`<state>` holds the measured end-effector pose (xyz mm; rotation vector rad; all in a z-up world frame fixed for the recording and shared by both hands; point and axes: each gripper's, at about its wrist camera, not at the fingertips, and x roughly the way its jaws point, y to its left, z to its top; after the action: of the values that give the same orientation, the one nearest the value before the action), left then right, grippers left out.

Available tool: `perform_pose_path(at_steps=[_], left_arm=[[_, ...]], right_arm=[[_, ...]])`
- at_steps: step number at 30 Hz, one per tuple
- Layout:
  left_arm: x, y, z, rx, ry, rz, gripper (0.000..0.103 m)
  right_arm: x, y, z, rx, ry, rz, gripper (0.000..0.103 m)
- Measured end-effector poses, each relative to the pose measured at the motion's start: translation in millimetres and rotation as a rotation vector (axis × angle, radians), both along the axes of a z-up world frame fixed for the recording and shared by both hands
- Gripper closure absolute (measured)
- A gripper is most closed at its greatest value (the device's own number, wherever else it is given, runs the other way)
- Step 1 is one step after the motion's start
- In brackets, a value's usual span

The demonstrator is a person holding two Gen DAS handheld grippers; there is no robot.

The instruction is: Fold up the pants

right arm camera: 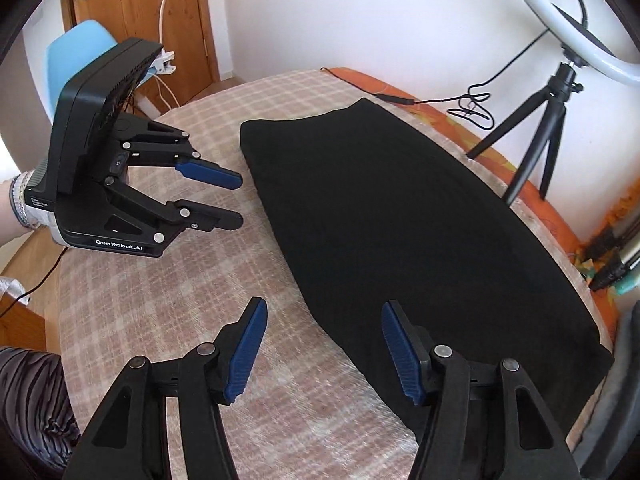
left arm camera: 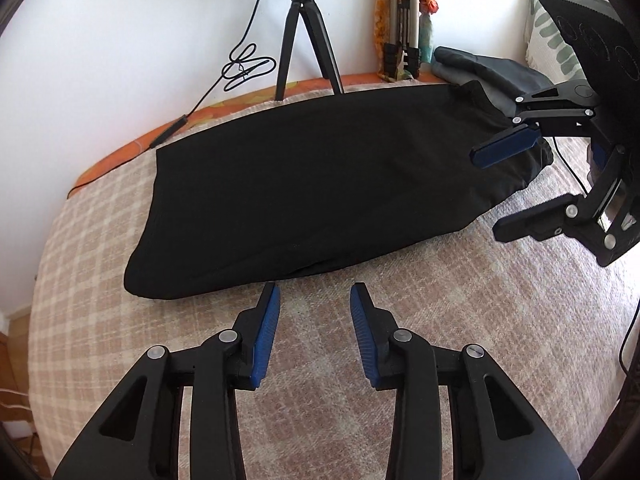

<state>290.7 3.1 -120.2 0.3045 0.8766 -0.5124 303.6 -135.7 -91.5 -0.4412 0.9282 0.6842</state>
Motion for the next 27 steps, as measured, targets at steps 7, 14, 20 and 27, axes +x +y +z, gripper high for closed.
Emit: perform_pose_path(at_steps=[7, 14, 20, 27], left_arm=[[7, -8, -4, 0.044, -0.015, -0.056, 0.068], [20, -16, -6, 0.041, -0.003, -0.085, 0.068], [32, -42, -2, 0.007, 0.029, -0.156, 0.067], [46, -64, -6, -0.111, 0.117, -0.209, 0.065]], right_arm=[[25, 22, -18, -0.019, 0.053, 0.006, 0.092], [58, 1, -3, 0.108, 0.108, -0.063, 0.103], [74, -6, 5, 0.161, 0.117, -0.094, 0.103], [77, -14, 9, 0.208, 0.138, -0.104, 0.103]])
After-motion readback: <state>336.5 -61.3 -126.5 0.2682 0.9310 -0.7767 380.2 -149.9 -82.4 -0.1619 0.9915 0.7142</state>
